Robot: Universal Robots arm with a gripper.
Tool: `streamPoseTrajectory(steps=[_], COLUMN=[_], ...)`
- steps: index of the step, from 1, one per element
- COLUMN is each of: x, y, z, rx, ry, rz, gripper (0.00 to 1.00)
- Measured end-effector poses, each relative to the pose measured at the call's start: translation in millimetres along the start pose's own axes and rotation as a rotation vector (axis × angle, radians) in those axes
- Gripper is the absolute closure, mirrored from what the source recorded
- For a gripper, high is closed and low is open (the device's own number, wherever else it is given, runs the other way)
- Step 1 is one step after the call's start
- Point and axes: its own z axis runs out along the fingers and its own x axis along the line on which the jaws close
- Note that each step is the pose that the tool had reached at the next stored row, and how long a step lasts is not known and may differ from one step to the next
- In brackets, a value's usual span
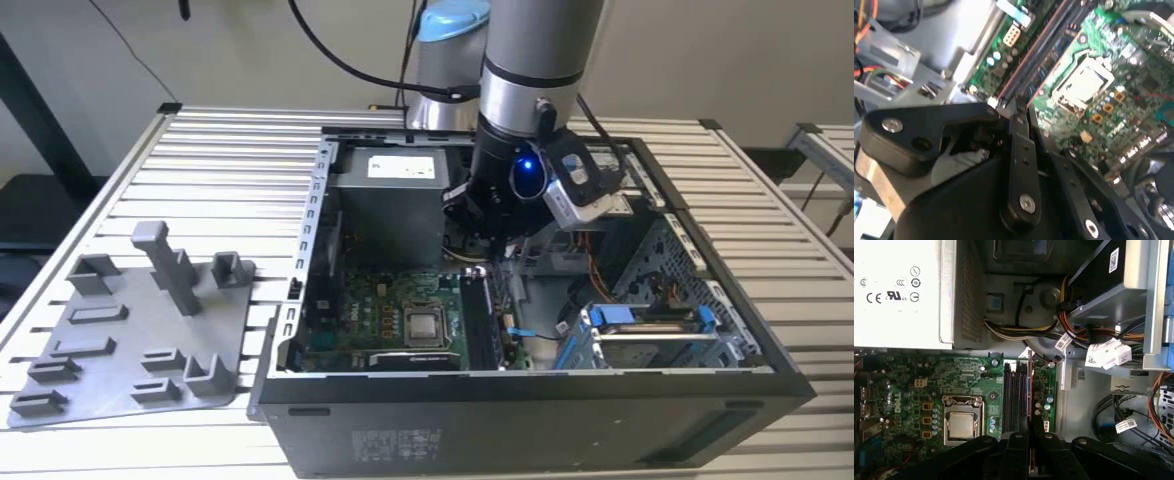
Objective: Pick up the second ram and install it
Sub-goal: 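Insert the second ram into the second slot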
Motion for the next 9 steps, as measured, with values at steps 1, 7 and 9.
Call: streamPoseTrajectory(steps=[1, 7, 9], x=[0.0, 0.3, 0.5], y=[-0.2, -6.3, -14.4], z=[0.0, 5.5, 7.4], rx=[-0.0001, 0.0037, 0.0036], ry=[0.0002, 0.0015, 0.0014], rz=[0.0, 0.0, 0.0], gripper=[0.86, 0.86, 0.86])
